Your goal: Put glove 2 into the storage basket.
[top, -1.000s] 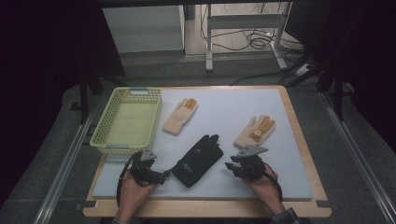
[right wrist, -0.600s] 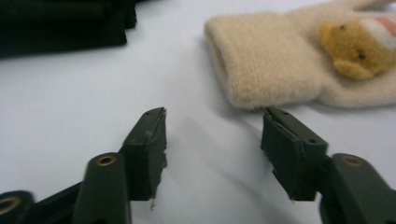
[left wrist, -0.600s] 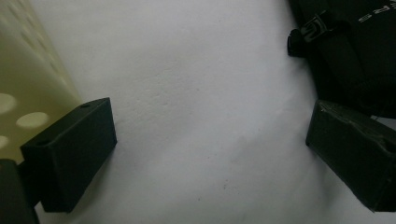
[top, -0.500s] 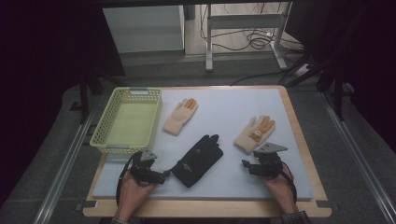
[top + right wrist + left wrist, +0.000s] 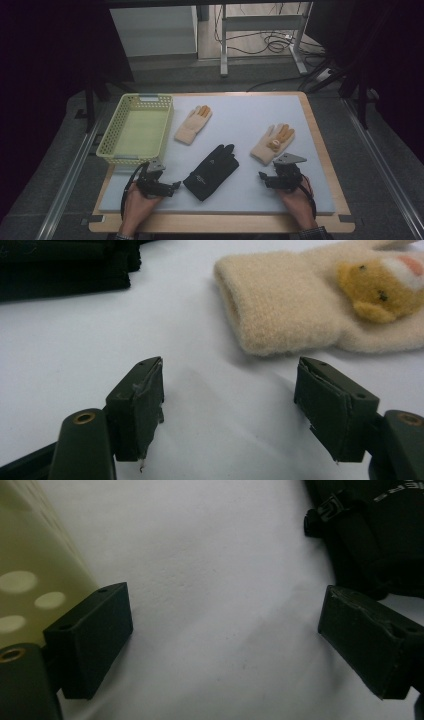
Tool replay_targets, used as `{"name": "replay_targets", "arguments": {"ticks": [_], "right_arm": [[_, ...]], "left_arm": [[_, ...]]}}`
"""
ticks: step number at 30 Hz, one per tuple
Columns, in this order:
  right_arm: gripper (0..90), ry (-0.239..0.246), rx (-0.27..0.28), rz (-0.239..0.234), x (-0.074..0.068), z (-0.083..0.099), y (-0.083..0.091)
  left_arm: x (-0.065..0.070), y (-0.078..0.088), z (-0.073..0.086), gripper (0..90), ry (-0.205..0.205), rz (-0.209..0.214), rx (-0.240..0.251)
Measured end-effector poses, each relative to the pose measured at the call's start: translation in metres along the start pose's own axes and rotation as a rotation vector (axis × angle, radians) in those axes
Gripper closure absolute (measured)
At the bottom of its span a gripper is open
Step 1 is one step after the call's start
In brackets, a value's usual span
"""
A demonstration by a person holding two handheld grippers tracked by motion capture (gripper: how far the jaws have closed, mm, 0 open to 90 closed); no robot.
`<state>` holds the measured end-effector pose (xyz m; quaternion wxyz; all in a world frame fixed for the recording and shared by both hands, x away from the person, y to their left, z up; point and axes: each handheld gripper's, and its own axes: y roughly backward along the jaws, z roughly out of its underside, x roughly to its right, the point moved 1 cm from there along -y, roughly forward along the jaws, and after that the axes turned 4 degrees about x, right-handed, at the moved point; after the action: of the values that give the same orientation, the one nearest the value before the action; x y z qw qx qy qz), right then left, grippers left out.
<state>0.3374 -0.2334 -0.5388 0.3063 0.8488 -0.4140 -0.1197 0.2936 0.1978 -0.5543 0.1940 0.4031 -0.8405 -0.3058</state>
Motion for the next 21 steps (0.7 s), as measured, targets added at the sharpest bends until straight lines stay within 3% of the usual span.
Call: {"name": "replay_targets", "arguments": {"ticks": [4, 11, 16, 21], "right_arm": [[26.7, 0.0, 0.0, 0.003, 0.0, 0.0, 0.0], [25.3, 0.0, -0.001, 0.008, 0.0, 0.0, 0.0], [24.9, -0.001, -0.002, 0.009, 0.0, 0.0, 0.0], [24.6, 0.0, -0.002, 0.011, 0.0, 0.0, 0.0]], "left_arm": [[0.001, 0.01, -0.004, 7.7, 0.017, 0.022, 0.015], [0.012, 0.028, -0.027, 6.2, 0.025, 0.127, 0.061], [0.032, 0.019, -0.053, 1.4, -0.058, 0.164, 0.018], [0.048, -0.003, -0.073, 0.0, -0.086, 0.192, -0.011]]}}
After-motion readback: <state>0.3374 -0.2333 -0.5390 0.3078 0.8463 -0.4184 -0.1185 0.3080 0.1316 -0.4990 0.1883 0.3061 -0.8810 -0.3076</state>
